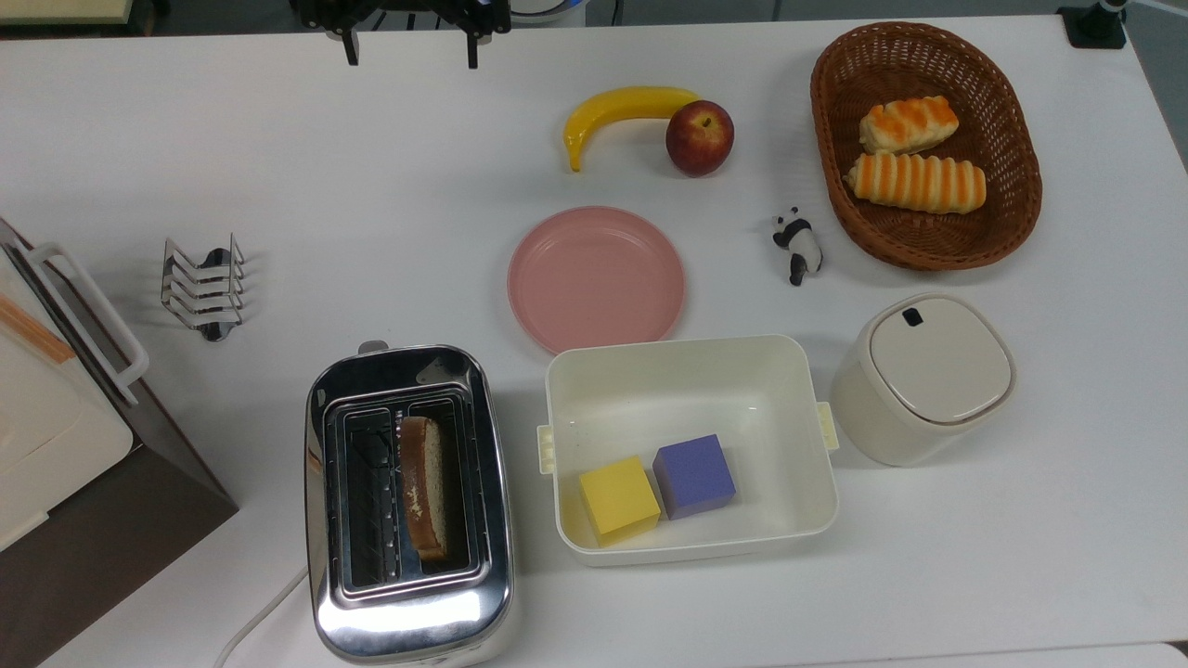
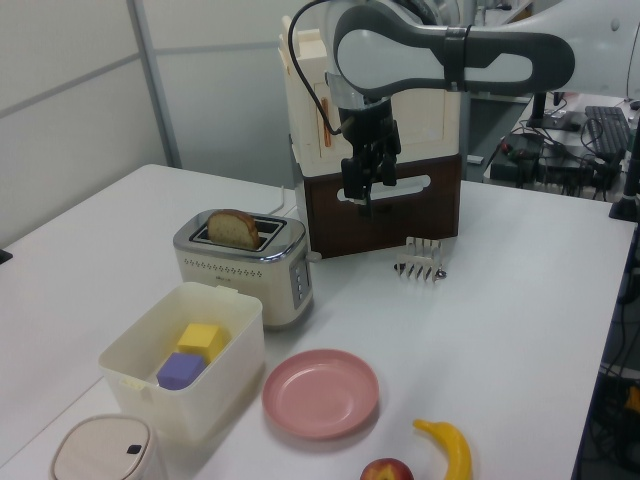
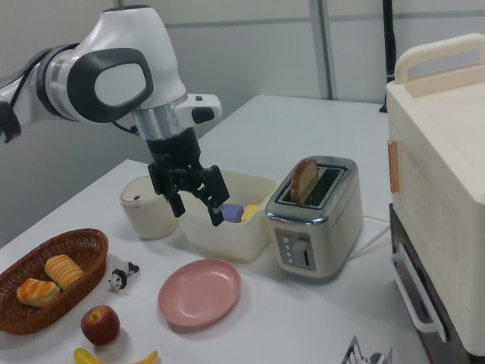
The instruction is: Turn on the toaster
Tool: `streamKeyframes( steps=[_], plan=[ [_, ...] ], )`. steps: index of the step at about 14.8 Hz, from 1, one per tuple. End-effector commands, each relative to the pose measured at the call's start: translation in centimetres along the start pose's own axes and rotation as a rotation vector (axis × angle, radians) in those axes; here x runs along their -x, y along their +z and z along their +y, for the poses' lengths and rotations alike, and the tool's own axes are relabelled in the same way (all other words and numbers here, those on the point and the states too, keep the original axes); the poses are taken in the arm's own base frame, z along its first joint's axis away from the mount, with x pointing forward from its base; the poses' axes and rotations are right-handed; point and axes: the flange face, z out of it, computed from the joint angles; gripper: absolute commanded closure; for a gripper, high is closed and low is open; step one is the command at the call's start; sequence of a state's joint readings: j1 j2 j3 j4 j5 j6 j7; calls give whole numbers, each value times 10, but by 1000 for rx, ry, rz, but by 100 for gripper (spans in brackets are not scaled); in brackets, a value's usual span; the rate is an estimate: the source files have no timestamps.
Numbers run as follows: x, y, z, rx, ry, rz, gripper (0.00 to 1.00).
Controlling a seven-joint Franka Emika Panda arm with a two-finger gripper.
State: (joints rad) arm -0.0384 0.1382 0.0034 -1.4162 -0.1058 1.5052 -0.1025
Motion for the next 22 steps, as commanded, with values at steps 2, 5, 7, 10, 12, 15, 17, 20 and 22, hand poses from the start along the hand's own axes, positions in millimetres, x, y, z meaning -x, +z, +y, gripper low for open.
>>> streamKeyframes(
  steps=[2, 5, 7, 10, 12, 15, 17, 20, 22],
  plan=[
    [8, 1, 2, -19, 21, -6, 0],
    [9, 0, 1, -19, 20, -6, 14],
    [8, -1, 0, -19, 14, -3, 41],
    [6, 3, -4, -19, 1, -8, 99],
    [5, 5, -8, -20, -9, -12, 100],
    [2, 8, -9, -20, -13, -12, 100],
    [0, 9, -8, -20, -13, -11, 100],
    [-26, 26, 3, -12, -24, 59, 100],
    [-41, 42, 12, -7, -20, 93, 100]
  ],
)
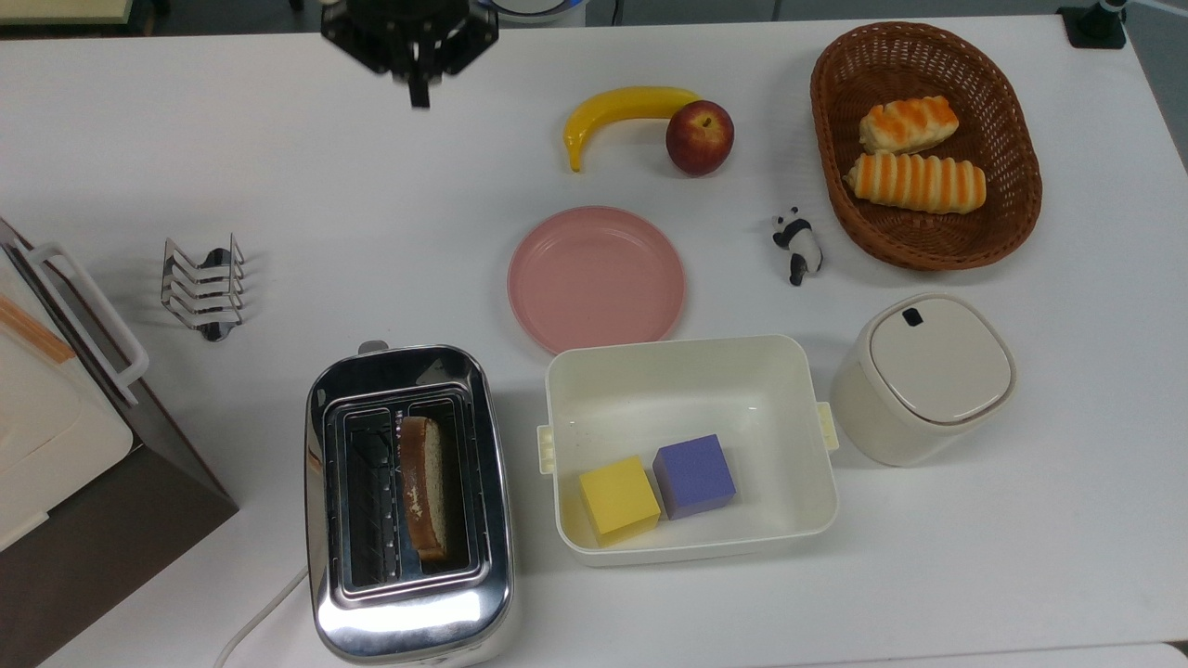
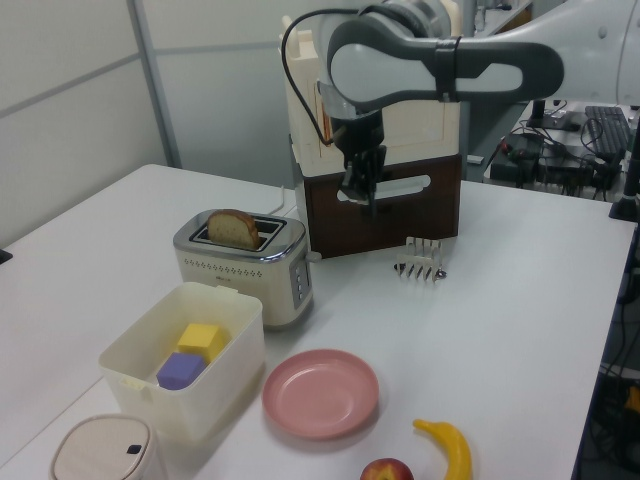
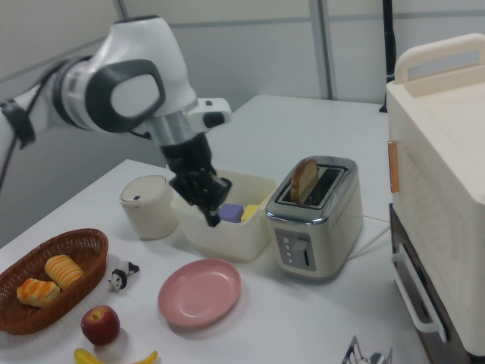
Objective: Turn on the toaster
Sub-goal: 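Move the gripper over the toaster's lever side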
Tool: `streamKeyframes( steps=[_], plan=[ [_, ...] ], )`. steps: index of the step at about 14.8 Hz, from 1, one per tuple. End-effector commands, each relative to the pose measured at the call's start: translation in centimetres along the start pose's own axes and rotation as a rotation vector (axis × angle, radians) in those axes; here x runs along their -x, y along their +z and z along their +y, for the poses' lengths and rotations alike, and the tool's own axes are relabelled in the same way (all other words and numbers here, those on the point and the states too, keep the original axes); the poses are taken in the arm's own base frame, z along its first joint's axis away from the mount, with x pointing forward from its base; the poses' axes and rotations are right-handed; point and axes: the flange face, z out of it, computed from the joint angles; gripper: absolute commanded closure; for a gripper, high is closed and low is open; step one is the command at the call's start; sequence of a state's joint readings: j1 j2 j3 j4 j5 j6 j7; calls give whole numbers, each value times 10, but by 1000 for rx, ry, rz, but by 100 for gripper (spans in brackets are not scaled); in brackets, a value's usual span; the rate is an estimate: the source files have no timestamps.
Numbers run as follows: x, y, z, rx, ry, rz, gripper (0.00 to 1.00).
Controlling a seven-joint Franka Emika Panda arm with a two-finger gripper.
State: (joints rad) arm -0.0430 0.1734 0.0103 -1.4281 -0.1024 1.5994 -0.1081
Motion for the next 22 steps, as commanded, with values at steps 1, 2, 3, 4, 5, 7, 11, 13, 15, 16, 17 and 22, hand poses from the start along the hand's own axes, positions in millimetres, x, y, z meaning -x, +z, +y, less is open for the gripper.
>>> streamKeyframes(
  steps=[1, 2, 3, 4, 5, 7, 11, 13, 15, 16, 17, 22],
  plan=[
    [-25, 33, 21, -7, -4, 61, 100],
    [-31, 41, 28, -5, -5, 77, 100],
    [-37, 50, 37, -2, -3, 94, 100],
    [-42, 56, 44, 0, 1, 115, 100],
    [-47, 61, 49, 0, 4, 134, 100],
    [-58, 82, 57, 4, -18, 152, 100],
    [-81, 122, 65, 17, -28, 207, 100],
    [-90, 142, 65, 20, -30, 222, 100],
    [-96, 155, 62, 18, -36, 224, 100],
    [-97, 161, 62, 17, -36, 222, 100],
    [-101, 169, 59, 14, -41, 223, 100],
    [-112, 207, 50, 13, -55, 233, 100]
  ],
)
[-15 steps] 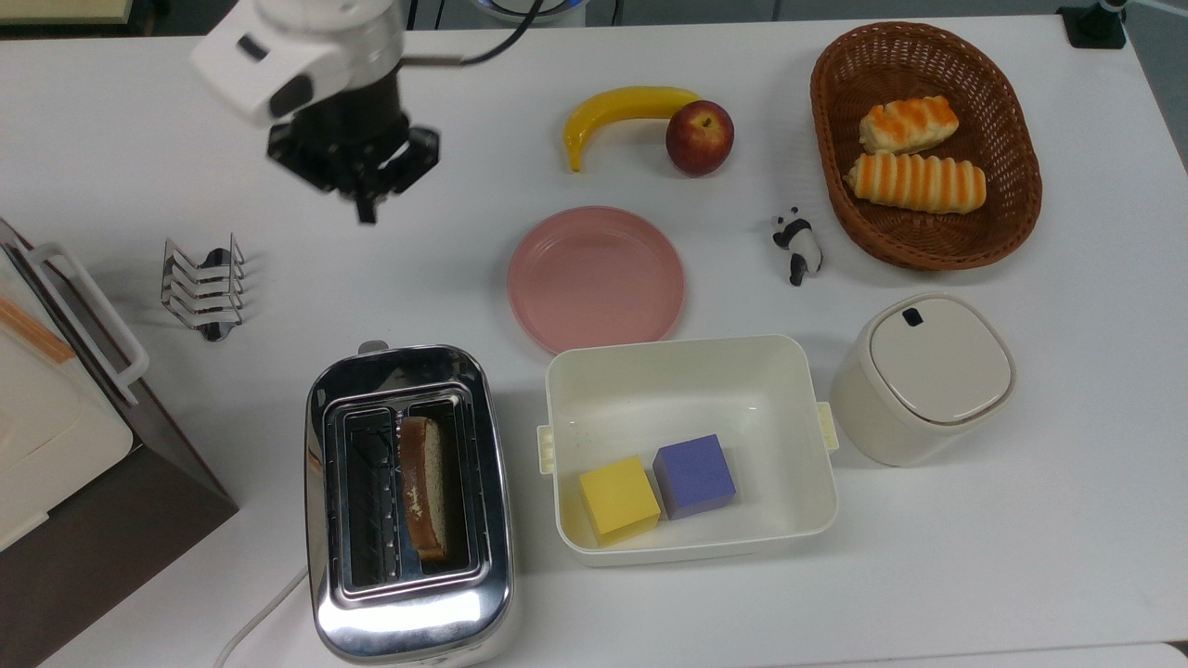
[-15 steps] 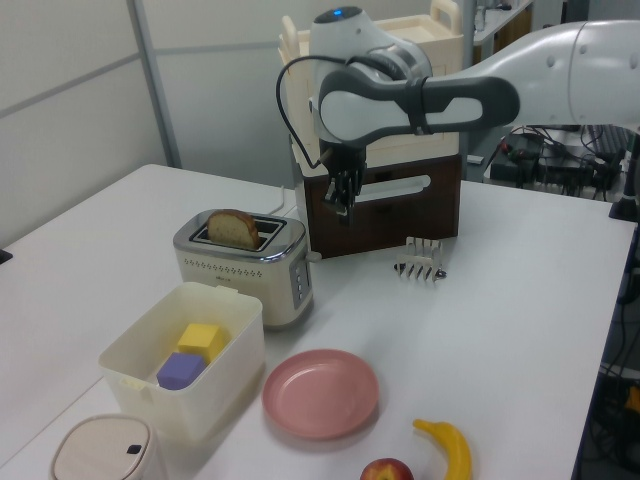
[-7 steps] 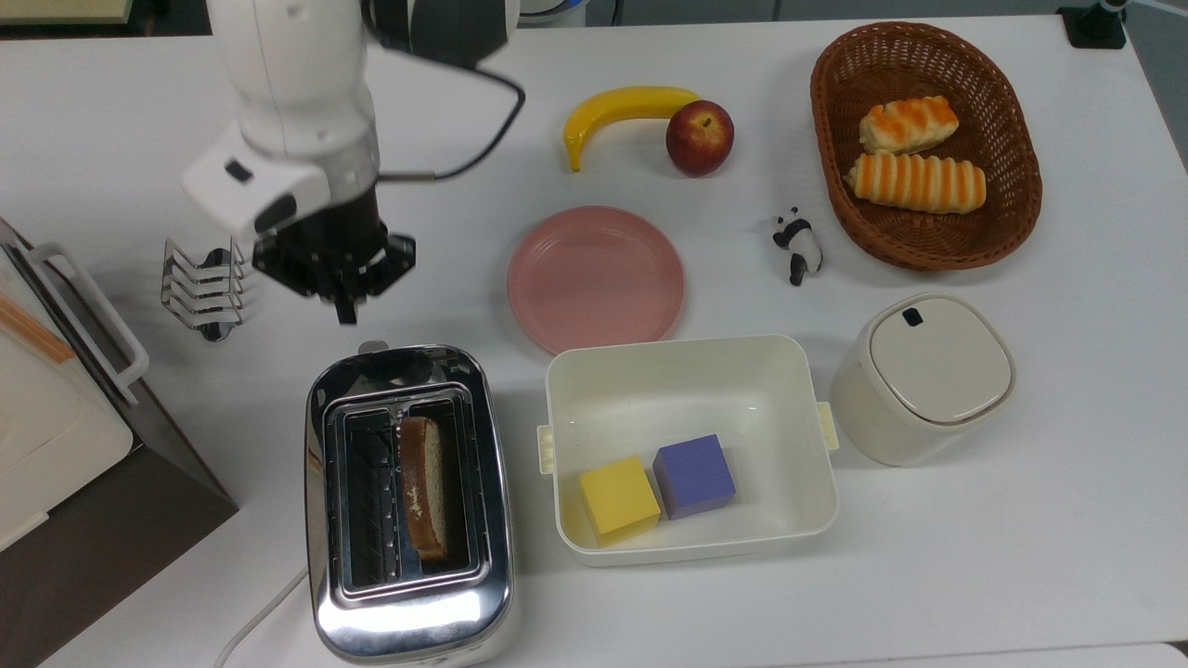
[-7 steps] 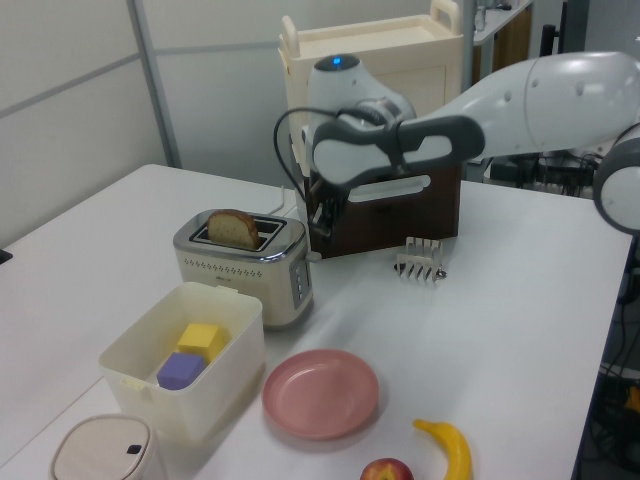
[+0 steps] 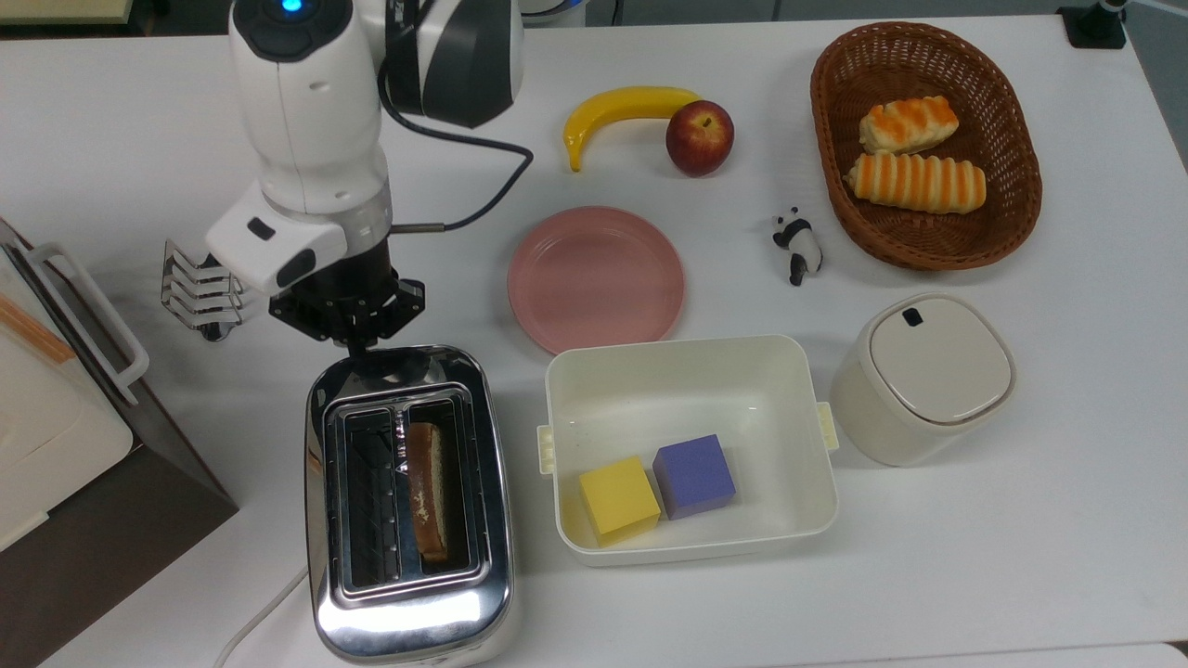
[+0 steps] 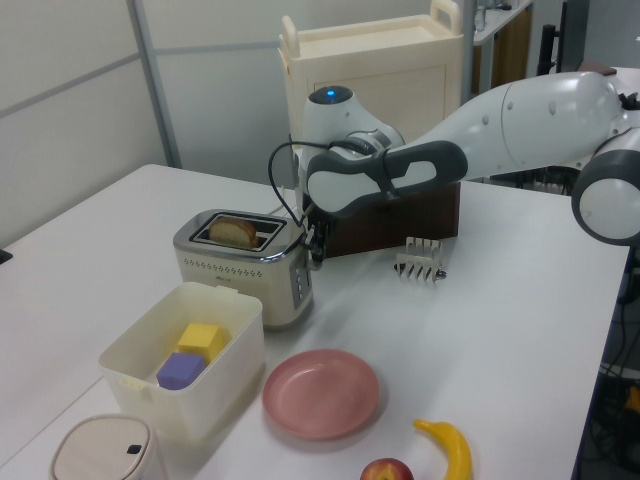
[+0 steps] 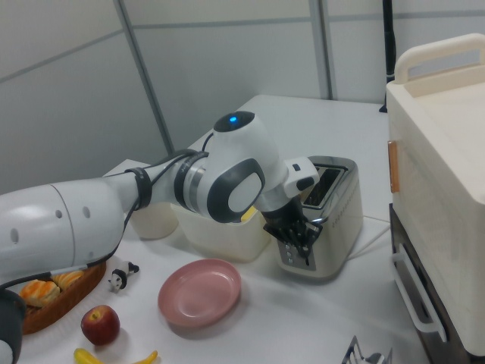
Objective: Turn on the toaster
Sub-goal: 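Press the toaster lever down with the gripper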
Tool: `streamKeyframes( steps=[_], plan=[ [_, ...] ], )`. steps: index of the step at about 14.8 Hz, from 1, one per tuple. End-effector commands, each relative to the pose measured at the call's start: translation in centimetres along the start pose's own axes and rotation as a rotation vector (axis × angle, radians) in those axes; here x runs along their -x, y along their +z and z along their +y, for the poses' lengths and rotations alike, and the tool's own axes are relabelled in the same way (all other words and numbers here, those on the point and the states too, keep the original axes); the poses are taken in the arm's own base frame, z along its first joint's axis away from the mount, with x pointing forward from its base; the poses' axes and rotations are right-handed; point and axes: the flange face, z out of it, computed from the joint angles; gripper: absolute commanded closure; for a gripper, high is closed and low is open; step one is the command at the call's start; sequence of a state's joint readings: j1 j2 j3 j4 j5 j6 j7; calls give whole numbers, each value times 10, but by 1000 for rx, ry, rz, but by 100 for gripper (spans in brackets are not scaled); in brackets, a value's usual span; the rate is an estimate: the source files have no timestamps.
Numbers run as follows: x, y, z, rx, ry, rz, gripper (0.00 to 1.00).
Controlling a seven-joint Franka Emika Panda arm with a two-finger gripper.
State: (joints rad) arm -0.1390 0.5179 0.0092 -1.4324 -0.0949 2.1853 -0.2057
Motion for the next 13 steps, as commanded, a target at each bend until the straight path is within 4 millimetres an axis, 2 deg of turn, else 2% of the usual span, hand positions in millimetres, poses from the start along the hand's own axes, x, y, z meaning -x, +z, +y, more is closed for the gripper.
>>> streamKeyframes(
  steps=[1, 5, 13],
  plan=[
    [1, 31, -10, -17, -28, -2, 100],
    [3, 55, -24, -25, -48, -35, 100],
    [3, 58, -25, -26, -44, -39, 100]
  ],
)
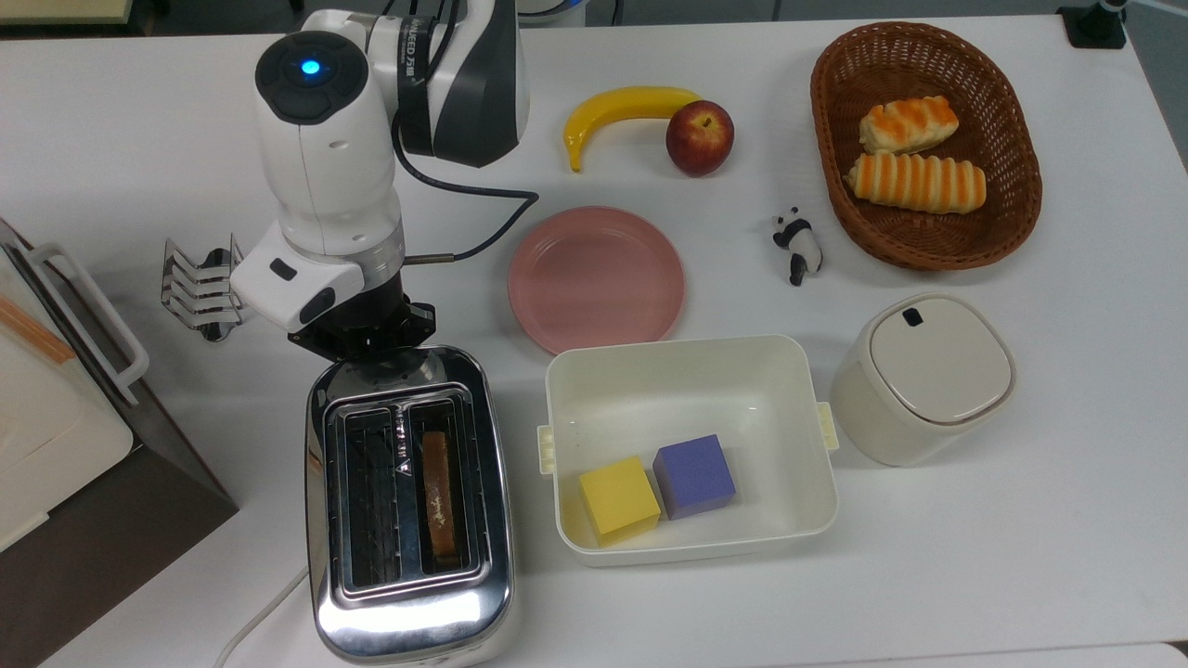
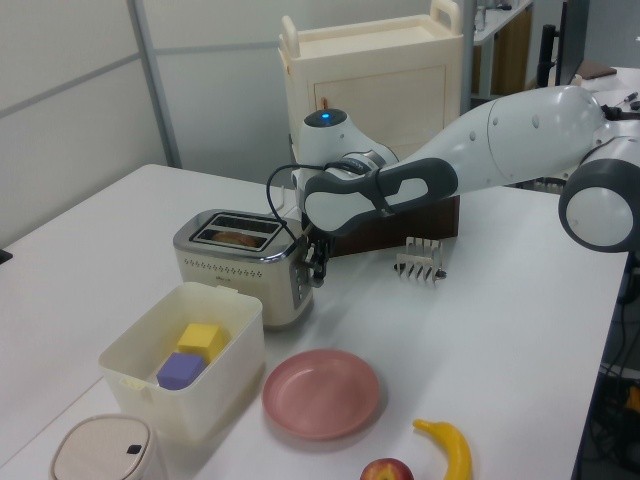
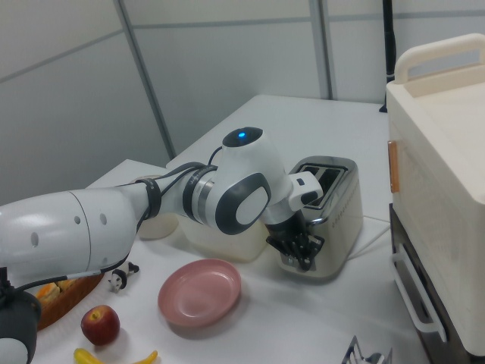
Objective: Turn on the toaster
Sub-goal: 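Press the toaster lever down with the gripper, then lift the gripper up off the toaster lever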
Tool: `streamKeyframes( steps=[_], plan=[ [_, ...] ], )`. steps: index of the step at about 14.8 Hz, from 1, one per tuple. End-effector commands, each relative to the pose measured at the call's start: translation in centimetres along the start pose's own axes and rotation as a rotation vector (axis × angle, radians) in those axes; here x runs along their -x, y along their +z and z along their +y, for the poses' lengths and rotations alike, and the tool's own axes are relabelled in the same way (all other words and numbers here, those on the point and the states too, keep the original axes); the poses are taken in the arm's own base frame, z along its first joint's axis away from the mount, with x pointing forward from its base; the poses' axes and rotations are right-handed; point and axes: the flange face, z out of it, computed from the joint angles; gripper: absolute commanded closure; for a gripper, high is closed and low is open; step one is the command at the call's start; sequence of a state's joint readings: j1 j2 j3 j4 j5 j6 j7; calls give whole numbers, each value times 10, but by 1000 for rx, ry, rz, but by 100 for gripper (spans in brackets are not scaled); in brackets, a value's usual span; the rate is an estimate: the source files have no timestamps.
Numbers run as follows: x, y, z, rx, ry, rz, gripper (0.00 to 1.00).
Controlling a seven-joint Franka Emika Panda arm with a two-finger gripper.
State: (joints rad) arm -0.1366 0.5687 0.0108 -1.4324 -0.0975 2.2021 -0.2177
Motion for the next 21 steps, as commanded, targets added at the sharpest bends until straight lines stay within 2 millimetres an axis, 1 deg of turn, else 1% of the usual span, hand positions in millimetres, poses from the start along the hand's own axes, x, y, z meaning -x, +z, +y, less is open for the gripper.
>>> streamKeyframes(
  steps=[1, 3, 5, 7, 8, 10, 11, 14, 17, 18, 20, 21],
  plan=[
    [0, 23, -19, -16, -22, -7, 100],
    [0, 21, -19, -16, -20, -9, 100],
    [-1, 12, -17, -12, -17, -3, 100],
    [-1, -2, -18, -14, -16, -14, 100],
    [-1, -10, -23, -16, -22, -24, 100],
    [2, -29, -25, -16, -26, -42, 100],
    [4, -44, -26, -19, -27, -60, 100],
    [11, -72, -35, -23, -39, -101, 100],
    [20, -107, -37, -29, -39, -126, 100],
    [24, -121, -42, -31, -39, -140, 100],
    [31, -152, -58, -33, -27, -160, 100],
    [36, -163, -61, -33, -10, -173, 100]
  ],
)
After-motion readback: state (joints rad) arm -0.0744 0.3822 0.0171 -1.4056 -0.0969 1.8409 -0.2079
